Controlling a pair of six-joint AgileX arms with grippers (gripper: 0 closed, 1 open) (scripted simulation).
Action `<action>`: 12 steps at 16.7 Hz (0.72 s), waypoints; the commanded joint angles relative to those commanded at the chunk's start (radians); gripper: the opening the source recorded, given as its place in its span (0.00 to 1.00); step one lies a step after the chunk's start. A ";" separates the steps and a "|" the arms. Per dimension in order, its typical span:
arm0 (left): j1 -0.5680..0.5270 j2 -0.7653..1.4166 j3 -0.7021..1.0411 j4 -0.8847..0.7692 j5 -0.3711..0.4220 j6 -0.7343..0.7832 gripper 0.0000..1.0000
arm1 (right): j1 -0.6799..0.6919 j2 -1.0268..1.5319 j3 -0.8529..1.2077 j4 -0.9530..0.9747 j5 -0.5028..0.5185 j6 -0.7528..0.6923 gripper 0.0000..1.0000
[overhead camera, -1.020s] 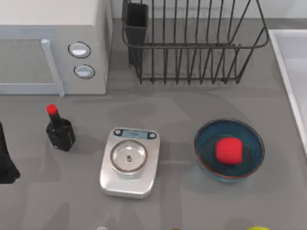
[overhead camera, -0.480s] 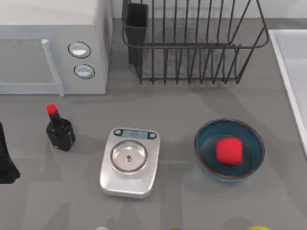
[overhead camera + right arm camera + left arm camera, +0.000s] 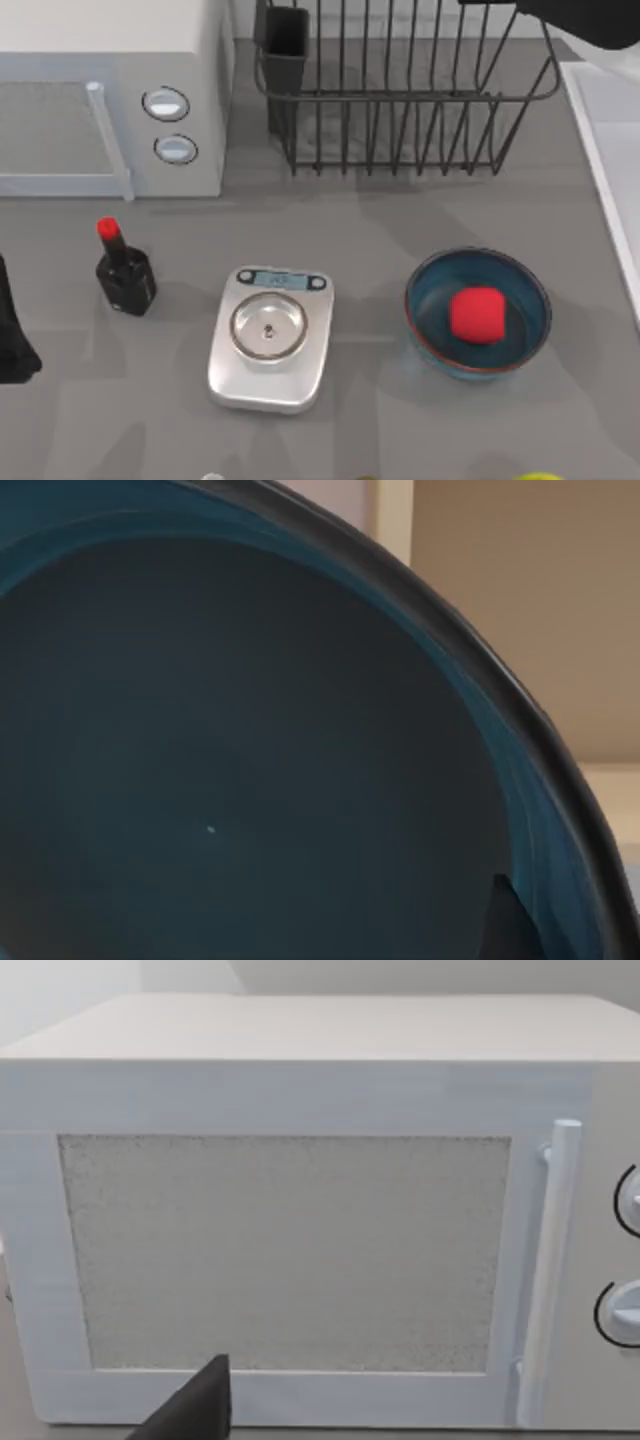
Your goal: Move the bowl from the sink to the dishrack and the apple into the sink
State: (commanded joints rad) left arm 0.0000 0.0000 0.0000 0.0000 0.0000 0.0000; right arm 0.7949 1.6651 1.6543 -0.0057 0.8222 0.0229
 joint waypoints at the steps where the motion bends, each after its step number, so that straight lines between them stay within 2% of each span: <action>1: 0.000 0.000 0.000 0.000 0.000 0.000 1.00 | 0.000 0.000 0.000 0.000 0.000 0.000 0.00; 7: 0.000 0.000 0.000 0.000 0.000 0.000 1.00 | -0.019 0.054 -0.028 0.067 -0.018 0.000 0.00; 12: 0.000 0.000 0.000 0.000 0.000 0.000 1.00 | -0.078 0.213 -0.152 0.376 -0.078 0.000 0.00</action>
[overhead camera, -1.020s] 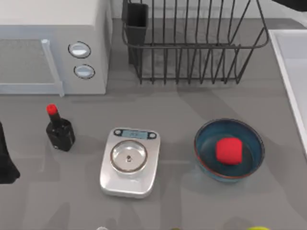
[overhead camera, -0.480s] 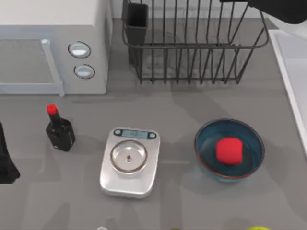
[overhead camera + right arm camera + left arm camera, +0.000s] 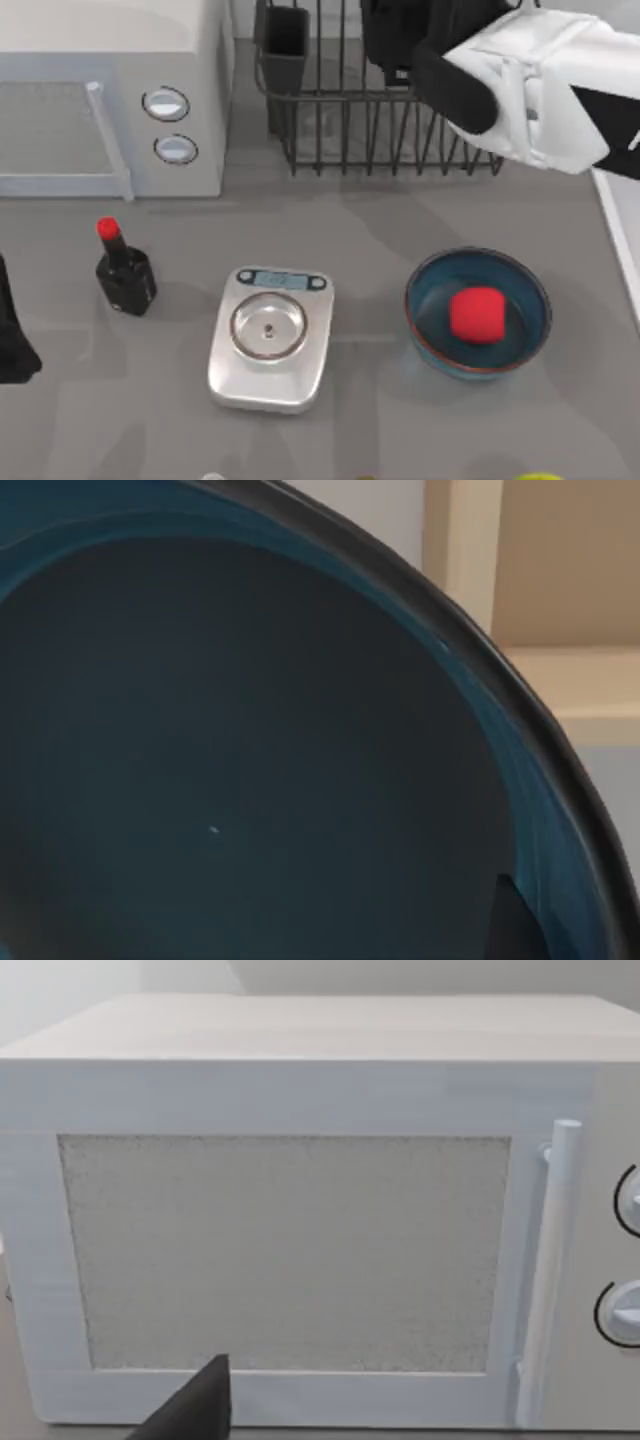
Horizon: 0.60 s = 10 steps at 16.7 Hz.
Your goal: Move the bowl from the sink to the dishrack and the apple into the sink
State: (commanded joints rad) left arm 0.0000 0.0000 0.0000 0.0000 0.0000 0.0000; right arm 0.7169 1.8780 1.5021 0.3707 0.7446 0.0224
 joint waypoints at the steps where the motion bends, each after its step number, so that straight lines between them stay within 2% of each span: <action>1: 0.000 0.000 0.000 0.000 0.000 0.000 1.00 | -0.015 0.034 -0.031 0.074 -0.014 0.000 0.00; 5: 0.000 0.000 0.000 0.000 0.000 0.000 1.00 | -0.068 0.141 -0.137 0.283 -0.064 -0.003 0.00; 10: 0.000 0.000 0.000 0.000 0.000 0.000 1.00 | -0.085 0.167 -0.169 0.330 -0.079 -0.005 0.00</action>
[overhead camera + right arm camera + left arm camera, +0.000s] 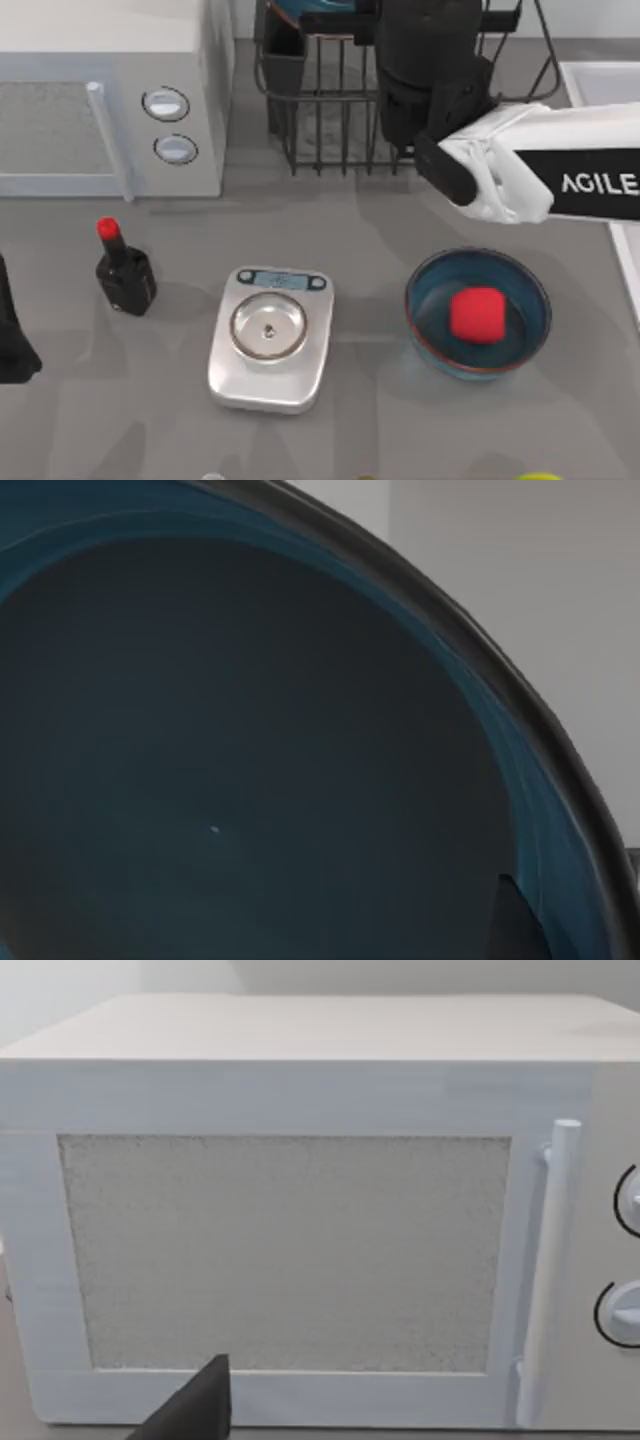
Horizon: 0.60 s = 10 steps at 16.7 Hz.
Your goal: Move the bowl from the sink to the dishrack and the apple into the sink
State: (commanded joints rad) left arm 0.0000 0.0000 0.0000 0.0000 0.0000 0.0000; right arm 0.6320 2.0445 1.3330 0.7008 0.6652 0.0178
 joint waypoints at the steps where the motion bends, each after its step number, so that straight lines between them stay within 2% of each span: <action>1: 0.000 0.000 0.000 0.000 0.000 0.000 1.00 | 0.000 0.000 0.000 0.000 0.000 0.000 0.00; 10: 0.000 0.000 0.000 0.000 0.000 0.000 1.00 | 0.000 0.000 0.000 0.000 0.000 0.000 0.68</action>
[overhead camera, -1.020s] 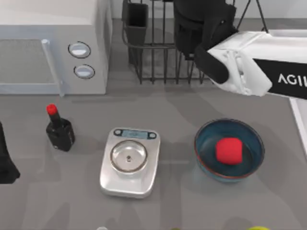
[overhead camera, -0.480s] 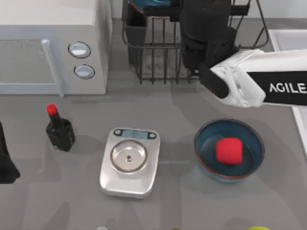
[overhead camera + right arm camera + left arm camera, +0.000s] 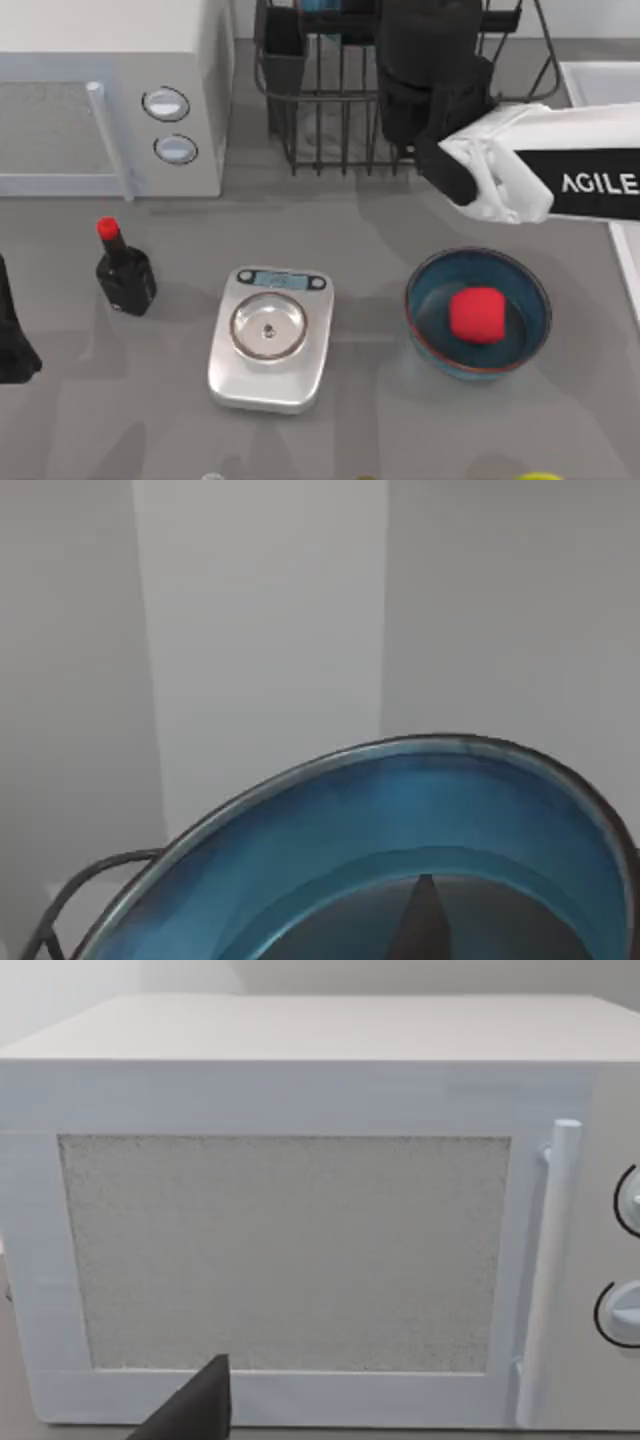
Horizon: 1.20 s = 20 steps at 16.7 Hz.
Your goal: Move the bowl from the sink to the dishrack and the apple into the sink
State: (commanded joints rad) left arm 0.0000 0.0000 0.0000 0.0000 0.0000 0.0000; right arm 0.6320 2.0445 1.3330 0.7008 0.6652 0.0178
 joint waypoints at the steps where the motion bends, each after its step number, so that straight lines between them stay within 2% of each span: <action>1: 0.000 0.000 0.000 0.000 0.000 0.000 1.00 | 0.000 0.000 0.000 0.000 0.000 0.000 0.75; 4: 0.000 0.000 0.000 0.000 0.000 0.000 1.00 | 0.000 0.000 0.000 0.000 0.000 0.000 0.98; 5: 0.000 0.000 0.000 0.000 0.000 0.000 1.00 | 0.000 0.000 0.000 0.000 0.000 0.000 1.00; 15: 0.000 0.000 0.000 0.000 0.000 0.000 1.00 | 0.001 -0.008 -0.007 -0.001 -0.007 -0.001 1.00; 20: 0.000 0.000 0.000 0.000 0.000 0.000 1.00 | -0.064 -0.179 -0.173 -0.041 -0.131 0.003 1.00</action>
State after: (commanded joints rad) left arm 0.0000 0.0000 0.0000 0.0000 0.0000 0.0000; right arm 0.5676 1.8657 1.1599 0.6598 0.5339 0.0210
